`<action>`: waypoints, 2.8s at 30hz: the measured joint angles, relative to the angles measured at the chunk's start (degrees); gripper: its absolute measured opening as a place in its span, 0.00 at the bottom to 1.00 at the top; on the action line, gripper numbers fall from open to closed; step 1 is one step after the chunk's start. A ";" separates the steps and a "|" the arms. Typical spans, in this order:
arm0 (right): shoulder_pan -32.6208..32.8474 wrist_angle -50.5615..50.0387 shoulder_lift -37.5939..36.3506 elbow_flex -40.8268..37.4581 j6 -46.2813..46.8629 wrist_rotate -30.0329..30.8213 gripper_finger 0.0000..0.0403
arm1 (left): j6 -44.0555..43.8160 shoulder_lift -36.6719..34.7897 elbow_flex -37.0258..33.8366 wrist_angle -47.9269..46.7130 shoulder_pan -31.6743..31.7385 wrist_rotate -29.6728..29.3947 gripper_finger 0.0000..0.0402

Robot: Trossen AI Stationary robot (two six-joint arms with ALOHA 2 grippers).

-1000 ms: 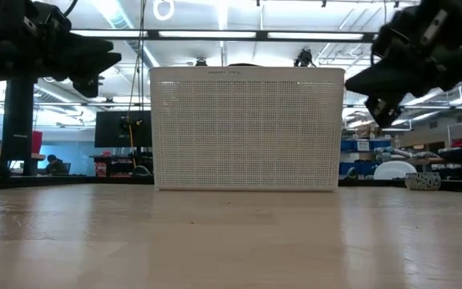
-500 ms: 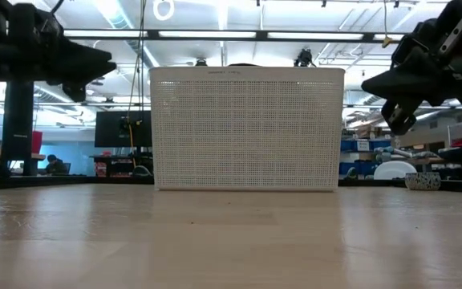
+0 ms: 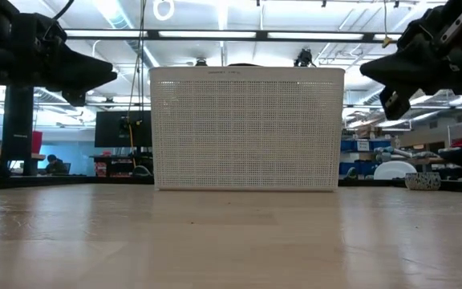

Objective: Sort clothes
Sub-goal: Return to Home Position

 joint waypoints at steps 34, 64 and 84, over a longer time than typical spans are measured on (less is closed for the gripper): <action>-10.35 -40.60 -40.21 0.25 -12.22 5.02 0.02 | -0.22 0.00 -0.02 -1.26 0.00 -2.19 0.34; -17.32 -36.98 -33.51 0.23 -15.51 5.44 0.02 | -0.43 0.00 -0.04 -1.15 0.00 -1.94 0.34; -17.32 -36.80 -33.51 0.34 -15.49 5.43 0.02 | -0.45 0.00 -0.04 -1.16 0.00 -1.95 0.34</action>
